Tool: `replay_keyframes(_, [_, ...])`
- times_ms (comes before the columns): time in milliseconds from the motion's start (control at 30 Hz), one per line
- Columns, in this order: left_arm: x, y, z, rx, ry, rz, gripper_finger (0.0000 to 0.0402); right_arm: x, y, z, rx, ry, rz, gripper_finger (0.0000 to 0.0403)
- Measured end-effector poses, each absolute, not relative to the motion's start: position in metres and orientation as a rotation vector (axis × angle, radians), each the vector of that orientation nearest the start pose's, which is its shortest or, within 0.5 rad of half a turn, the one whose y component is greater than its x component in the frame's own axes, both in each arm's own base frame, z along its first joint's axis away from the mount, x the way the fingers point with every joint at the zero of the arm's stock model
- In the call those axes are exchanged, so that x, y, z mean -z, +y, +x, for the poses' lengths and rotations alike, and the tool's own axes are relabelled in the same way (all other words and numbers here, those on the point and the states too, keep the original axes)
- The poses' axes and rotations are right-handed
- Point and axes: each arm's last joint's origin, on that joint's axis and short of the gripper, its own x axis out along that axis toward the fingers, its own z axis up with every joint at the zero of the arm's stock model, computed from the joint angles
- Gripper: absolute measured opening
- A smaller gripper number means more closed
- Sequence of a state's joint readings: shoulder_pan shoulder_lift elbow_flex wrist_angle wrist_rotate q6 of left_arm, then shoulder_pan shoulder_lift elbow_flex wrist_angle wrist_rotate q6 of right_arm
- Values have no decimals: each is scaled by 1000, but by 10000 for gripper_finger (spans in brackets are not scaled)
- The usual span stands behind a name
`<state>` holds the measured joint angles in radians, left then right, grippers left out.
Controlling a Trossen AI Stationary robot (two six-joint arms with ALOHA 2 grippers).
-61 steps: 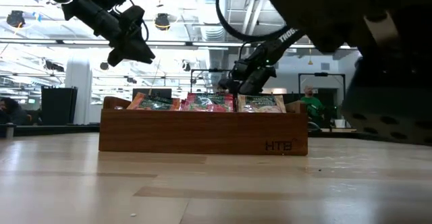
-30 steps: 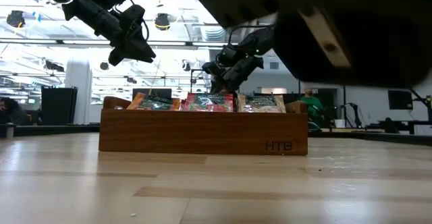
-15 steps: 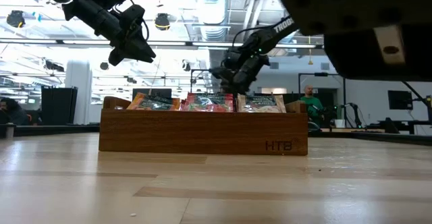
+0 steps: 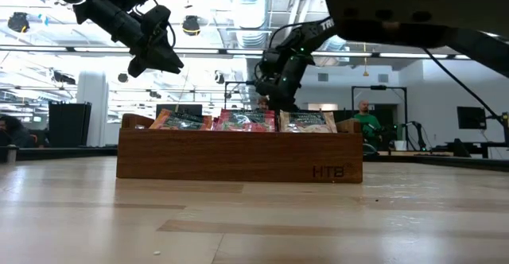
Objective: Pick & Place Tea
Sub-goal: Put the orange tea bag into the left section of the wooden organizer
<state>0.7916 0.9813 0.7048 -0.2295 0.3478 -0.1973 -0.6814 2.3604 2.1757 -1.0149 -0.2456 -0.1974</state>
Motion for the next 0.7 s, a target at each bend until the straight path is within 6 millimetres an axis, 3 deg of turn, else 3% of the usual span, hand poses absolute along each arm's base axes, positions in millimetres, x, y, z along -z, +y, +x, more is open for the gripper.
replay_keyframes(233, [-268, 141, 154, -480, 382, -489, 90, -193, -289, 406, 200, 1204, 224, 5])
replay_keyframes(533, [-268, 139, 155, -459, 381, -506, 90, -153, -296, 407, 129, 1373, 358, 5])
replay_keyframes(700, [-268, 139, 156, -457, 379, -514, 90, -148, -305, 396, 123, 1373, 497, 1])
